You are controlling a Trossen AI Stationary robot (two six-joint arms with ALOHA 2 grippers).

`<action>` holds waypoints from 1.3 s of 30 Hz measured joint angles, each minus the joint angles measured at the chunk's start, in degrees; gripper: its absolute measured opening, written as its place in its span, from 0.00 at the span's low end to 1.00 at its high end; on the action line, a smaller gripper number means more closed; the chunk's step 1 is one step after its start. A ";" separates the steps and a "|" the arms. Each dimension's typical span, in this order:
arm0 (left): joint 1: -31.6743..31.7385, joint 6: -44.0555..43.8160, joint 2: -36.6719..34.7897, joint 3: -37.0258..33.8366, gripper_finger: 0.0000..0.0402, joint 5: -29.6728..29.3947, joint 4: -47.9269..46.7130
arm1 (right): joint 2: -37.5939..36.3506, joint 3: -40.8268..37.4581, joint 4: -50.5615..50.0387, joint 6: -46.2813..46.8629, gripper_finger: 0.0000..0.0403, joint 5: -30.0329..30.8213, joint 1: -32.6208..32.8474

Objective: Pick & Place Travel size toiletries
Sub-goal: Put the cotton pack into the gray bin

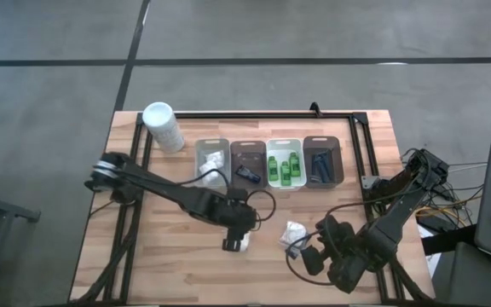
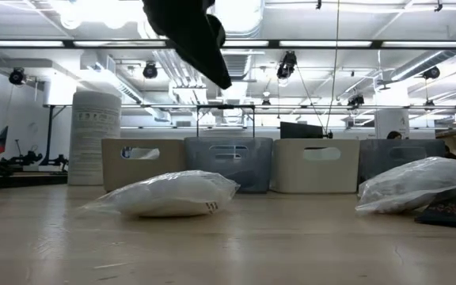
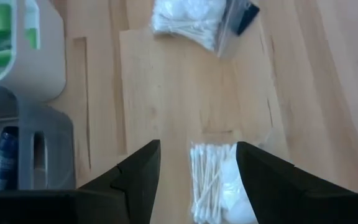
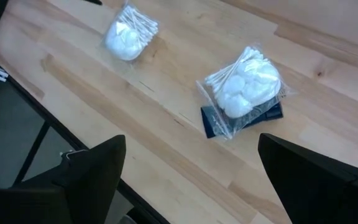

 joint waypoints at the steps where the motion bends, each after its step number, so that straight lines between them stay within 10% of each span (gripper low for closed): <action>1: 0.00 -0.46 -0.50 0.00 0.54 -0.07 0.04 | 0.02 -0.01 -0.01 -0.12 0.90 -0.02 0.00; 39: -5.22 -4.91 -1.64 -0.03 0.54 -0.08 0.01 | 1.41 -0.01 9.05 -1.43 0.90 -0.19 0.02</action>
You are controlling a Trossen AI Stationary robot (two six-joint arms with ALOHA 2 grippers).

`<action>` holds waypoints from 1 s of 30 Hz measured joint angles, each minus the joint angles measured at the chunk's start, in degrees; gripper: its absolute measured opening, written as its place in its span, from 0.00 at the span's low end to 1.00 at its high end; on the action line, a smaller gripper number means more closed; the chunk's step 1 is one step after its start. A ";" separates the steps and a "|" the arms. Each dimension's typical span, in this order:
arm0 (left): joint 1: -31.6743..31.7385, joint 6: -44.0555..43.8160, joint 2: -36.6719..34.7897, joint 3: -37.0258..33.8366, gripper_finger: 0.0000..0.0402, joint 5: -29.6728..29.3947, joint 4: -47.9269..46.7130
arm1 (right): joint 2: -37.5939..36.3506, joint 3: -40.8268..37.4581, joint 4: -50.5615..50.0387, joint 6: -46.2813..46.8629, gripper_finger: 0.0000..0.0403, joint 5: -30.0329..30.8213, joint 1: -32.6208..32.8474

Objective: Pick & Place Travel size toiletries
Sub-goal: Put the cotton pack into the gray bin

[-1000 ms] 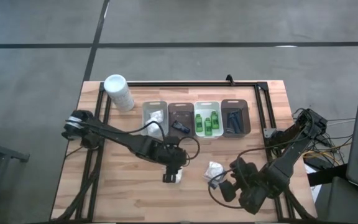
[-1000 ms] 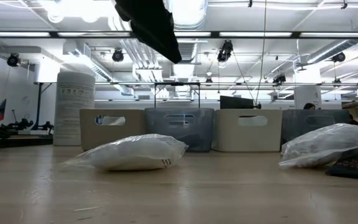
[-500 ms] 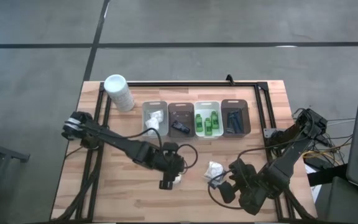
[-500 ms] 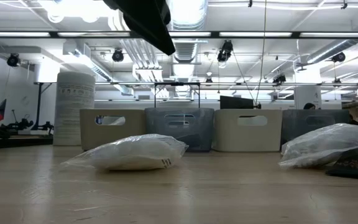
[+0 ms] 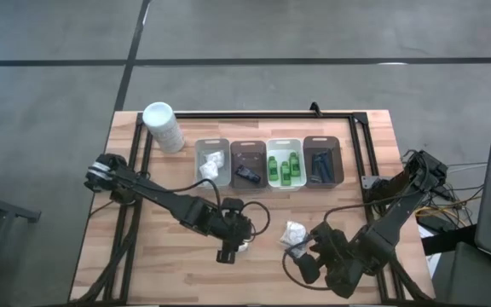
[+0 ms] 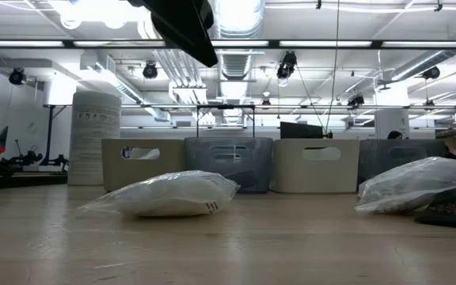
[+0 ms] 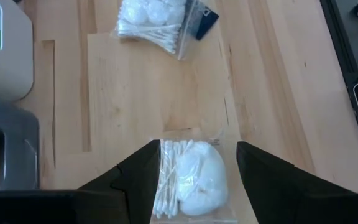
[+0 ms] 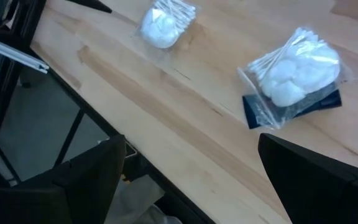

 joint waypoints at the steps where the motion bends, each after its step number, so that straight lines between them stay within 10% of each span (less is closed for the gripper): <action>1: -0.09 -0.39 0.00 -0.04 0.54 -0.06 -0.24 | 0.39 0.00 0.37 0.02 0.90 -0.13 0.00; 12: -0.07 -8.73 0.00 -5.00 0.54 0.06 -3.88 | 1.80 0.00 2.02 -2.37 0.90 0.09 0.00; 30: 9.82 5.45 0.02 -17.62 0.54 10.88 9.45 | 1.78 0.00 1.90 -3.50 0.90 3.20 -0.52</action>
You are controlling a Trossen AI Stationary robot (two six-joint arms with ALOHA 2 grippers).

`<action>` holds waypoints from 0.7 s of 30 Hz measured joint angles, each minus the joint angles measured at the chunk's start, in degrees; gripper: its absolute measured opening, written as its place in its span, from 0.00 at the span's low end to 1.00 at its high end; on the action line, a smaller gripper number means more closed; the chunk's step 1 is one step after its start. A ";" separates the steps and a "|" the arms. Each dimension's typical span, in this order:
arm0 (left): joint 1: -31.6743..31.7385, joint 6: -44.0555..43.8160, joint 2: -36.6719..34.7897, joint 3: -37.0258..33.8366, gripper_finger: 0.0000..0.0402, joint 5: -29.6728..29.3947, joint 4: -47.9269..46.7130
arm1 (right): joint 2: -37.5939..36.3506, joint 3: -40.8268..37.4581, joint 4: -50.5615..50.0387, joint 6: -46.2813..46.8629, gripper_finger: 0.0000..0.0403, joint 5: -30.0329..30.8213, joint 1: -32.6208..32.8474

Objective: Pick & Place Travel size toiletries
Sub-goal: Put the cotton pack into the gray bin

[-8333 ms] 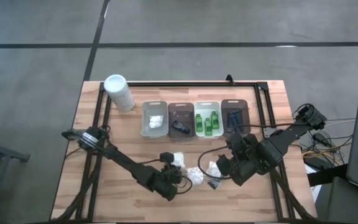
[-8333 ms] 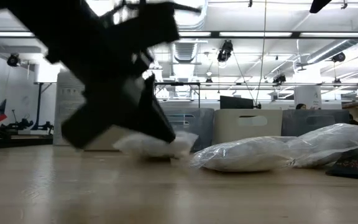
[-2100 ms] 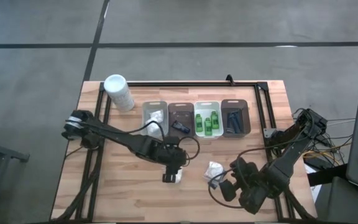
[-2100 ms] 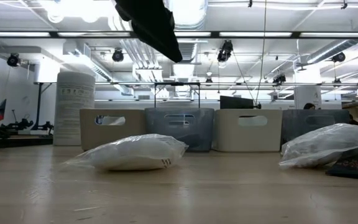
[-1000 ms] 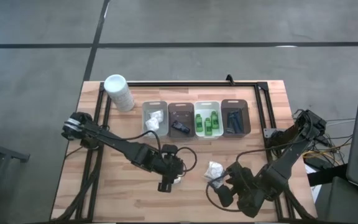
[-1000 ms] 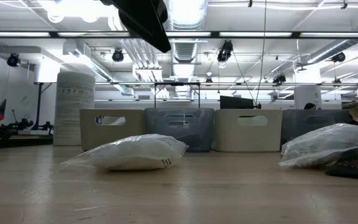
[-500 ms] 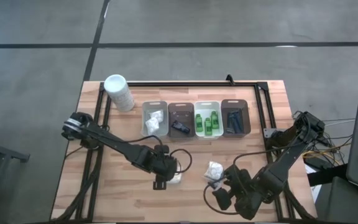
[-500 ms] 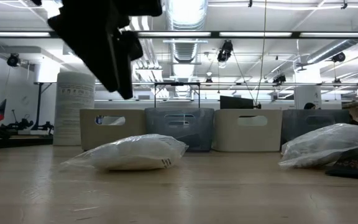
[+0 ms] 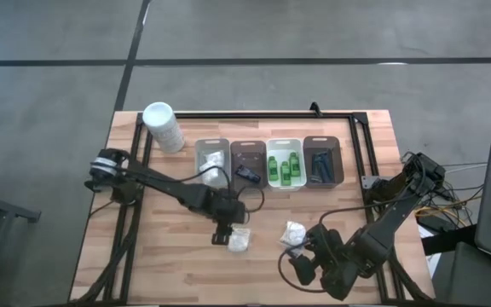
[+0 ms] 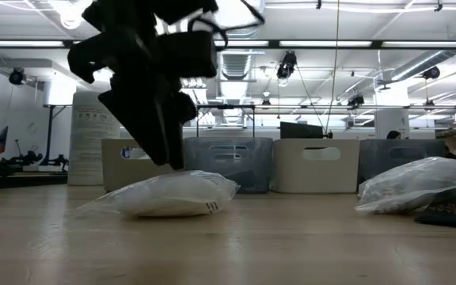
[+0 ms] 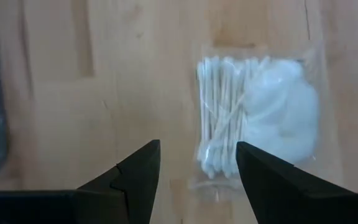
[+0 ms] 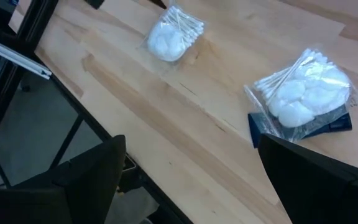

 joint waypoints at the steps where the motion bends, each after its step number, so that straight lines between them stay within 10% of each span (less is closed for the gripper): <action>1: 0.82 0.08 0.00 -0.37 0.54 2.36 0.05 | 0.01 0.00 0.00 0.01 0.90 0.00 -0.08; 9: 2.44 0.00 0.00 -3.76 0.54 13.18 3.04 | 0.01 0.00 -0.07 -0.17 0.90 0.00 -0.42; 21: 1.17 -0.39 0.77 -8.68 0.54 6.17 11.72 | 0.00 0.00 -1.10 -0.17 0.90 0.00 -0.66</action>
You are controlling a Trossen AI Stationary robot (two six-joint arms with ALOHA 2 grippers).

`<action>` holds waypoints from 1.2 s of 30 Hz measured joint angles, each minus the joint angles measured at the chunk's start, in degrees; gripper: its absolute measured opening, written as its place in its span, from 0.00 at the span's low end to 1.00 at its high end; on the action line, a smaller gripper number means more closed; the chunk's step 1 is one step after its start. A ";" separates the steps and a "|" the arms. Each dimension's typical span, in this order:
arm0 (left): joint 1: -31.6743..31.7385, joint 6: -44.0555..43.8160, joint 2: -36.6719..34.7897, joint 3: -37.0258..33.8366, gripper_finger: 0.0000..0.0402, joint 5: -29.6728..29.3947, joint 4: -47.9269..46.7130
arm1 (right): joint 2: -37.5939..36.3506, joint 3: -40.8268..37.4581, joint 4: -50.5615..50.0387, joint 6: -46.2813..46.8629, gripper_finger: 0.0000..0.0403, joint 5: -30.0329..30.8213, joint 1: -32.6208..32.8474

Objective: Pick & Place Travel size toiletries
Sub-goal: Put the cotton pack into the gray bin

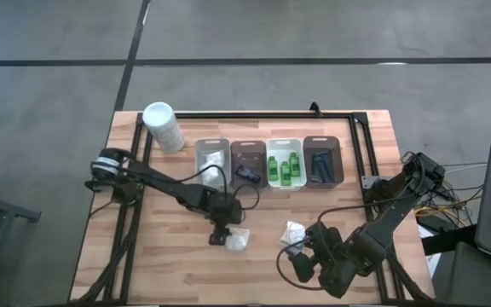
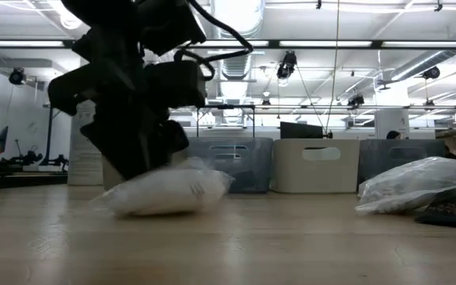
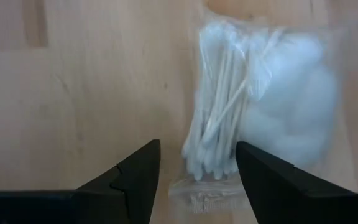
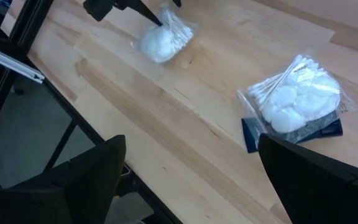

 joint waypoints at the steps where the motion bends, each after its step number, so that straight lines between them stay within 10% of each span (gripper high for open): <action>1: -0.11 0.01 0.19 -0.28 0.54 -0.03 0.12 | 0.00 0.00 0.00 -0.02 0.90 0.00 0.00; 8: -2.05 0.24 0.13 -2.16 0.48 -0.12 1.67 | 0.00 0.00 -0.58 -0.22 0.90 -0.02 0.02; 21: -3.92 -0.35 -0.10 0.57 0.05 1.15 0.62 | -0.09 0.00 -1.50 -0.86 0.90 -0.50 0.07; 36: -8.80 -7.11 -8.37 13.39 0.04 -12.16 -25.14 | -0.22 6.67 -1.82 -12.51 0.90 5.44 0.07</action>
